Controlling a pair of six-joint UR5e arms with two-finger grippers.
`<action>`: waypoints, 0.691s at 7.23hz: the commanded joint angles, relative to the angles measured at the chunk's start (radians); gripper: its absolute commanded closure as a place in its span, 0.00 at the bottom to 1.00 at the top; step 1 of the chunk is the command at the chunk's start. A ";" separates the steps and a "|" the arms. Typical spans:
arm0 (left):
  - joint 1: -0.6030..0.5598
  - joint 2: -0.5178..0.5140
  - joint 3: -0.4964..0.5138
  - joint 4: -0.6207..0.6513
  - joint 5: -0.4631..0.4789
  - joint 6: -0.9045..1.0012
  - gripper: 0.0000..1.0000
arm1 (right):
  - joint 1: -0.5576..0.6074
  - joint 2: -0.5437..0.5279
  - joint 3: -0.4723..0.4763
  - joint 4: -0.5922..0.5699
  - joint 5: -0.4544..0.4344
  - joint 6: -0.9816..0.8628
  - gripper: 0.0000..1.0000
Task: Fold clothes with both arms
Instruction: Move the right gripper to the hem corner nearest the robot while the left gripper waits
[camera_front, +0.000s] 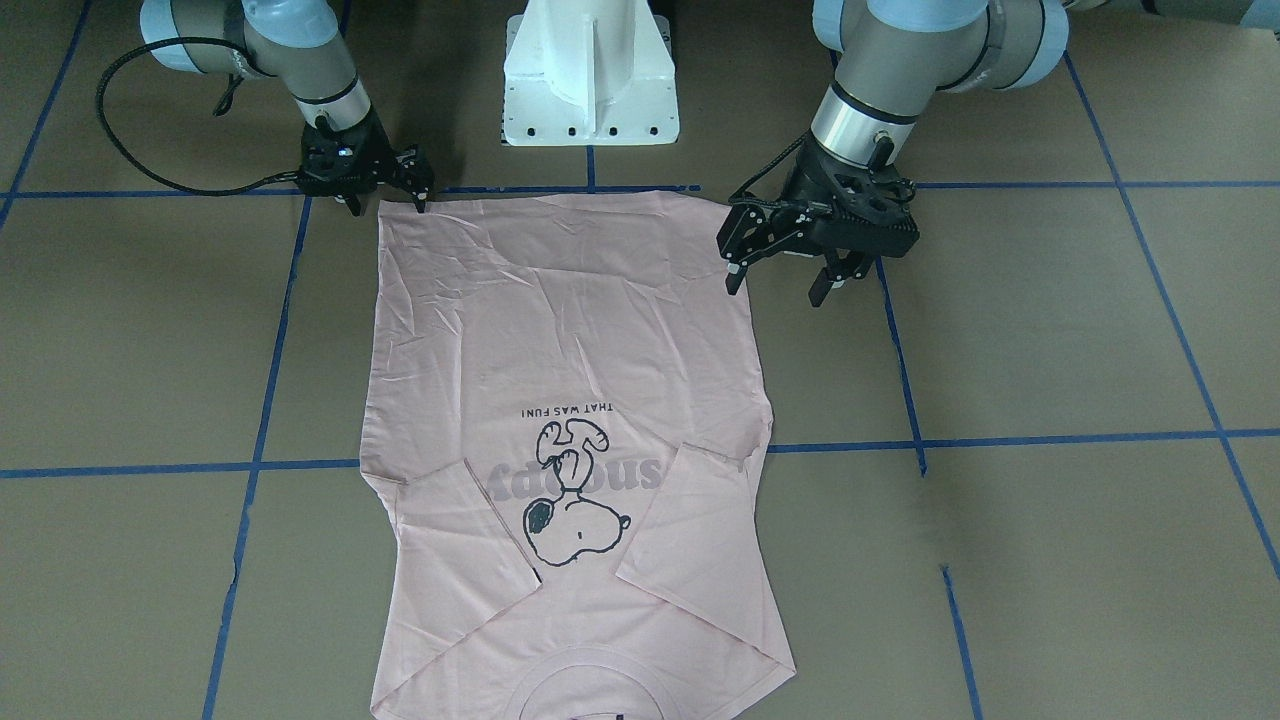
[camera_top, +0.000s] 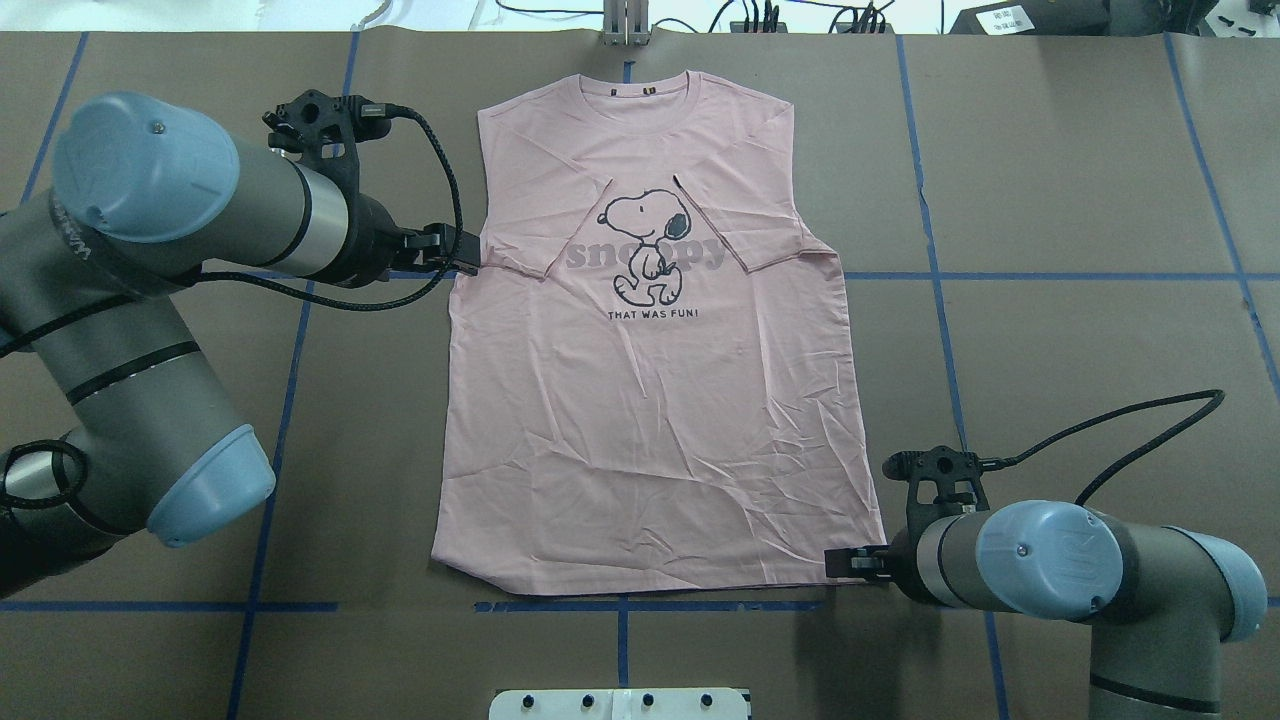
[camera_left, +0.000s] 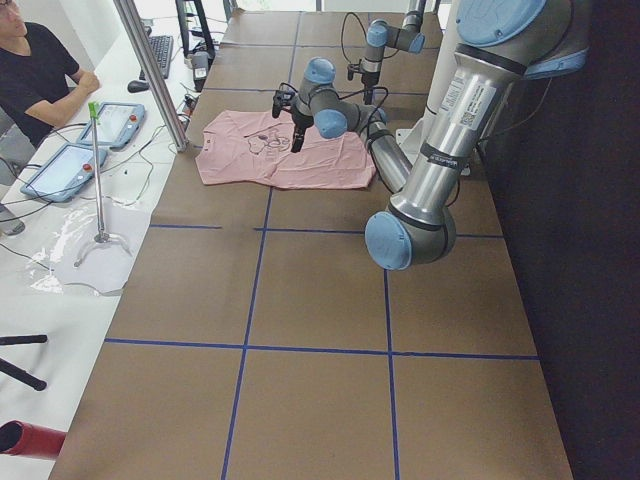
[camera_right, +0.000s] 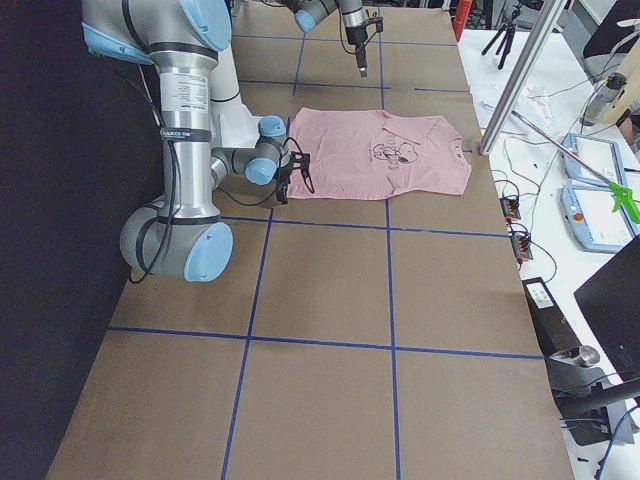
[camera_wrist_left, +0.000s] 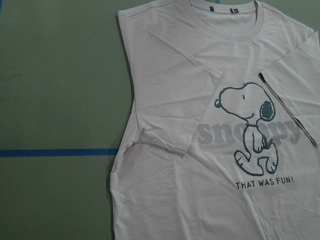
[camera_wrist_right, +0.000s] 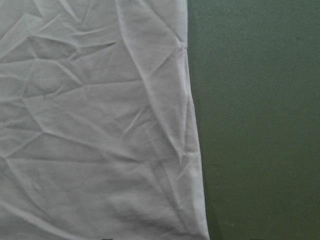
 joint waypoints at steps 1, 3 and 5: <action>0.000 0.003 0.000 0.000 0.000 0.000 0.00 | -0.001 0.026 0.001 -0.040 0.002 0.000 0.26; 0.000 0.001 0.000 0.000 0.000 0.002 0.00 | 0.000 0.026 0.001 -0.040 0.006 0.000 0.47; 0.000 0.000 0.002 0.000 0.000 0.002 0.00 | 0.000 0.025 -0.001 -0.040 0.009 -0.002 0.76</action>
